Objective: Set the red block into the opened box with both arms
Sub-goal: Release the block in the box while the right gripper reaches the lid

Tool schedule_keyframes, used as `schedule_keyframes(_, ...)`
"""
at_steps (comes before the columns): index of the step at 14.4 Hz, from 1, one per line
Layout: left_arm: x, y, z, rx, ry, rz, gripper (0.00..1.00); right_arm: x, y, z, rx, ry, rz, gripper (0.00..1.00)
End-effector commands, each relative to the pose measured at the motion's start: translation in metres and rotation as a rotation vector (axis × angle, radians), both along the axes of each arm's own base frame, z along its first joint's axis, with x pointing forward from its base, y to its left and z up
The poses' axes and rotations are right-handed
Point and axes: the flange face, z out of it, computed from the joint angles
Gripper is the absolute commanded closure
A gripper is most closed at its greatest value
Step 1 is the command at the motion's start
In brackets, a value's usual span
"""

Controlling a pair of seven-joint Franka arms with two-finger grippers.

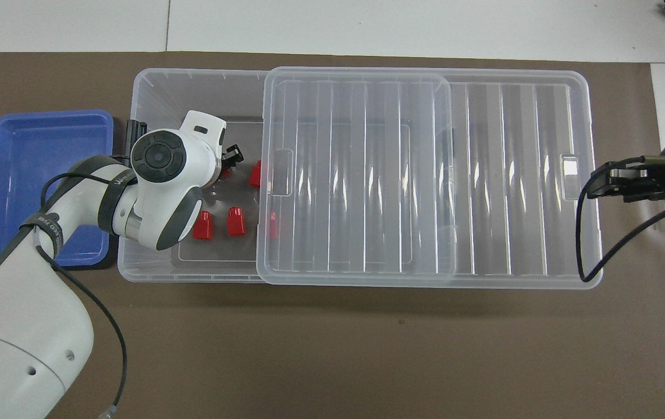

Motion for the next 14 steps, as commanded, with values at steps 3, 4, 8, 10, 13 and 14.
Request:
schedule_keyframes(3, 0.011, -0.004, 0.028, 0.053, 0.033, 0.023, 0.29, 0.007, -0.034, -0.033, 0.010, -0.055, -0.049, 1.00)
schedule_keyframes(4, 0.012, -0.005, 0.033, 0.054, 0.036, 0.024, 0.29, 0.011, -0.038, -0.039, 0.010, -0.067, -0.057, 1.00)
schedule_keyframes(8, 0.007, 0.001, 0.066, 0.062, 0.041, 0.037, 0.29, 0.031, -0.063, -0.070, 0.002, -0.083, -0.058, 1.00)
schedule_keyframes(10, 0.000, 0.005, 0.089, 0.061, 0.055, 0.053, 0.29, 0.038, -0.072, -0.079, -0.004, -0.100, -0.052, 1.00)
schedule_keyframes(13, -0.011, 0.013, 0.124, 0.050, 0.076, 0.088, 0.29, 0.049, -0.091, -0.101, -0.013, -0.104, -0.060, 1.00)
schedule_keyframes(14, -0.014, 0.015, 0.137, 0.056, 0.085, 0.092, 0.29, 0.053, -0.093, -0.108, -0.018, -0.104, -0.035, 1.00)
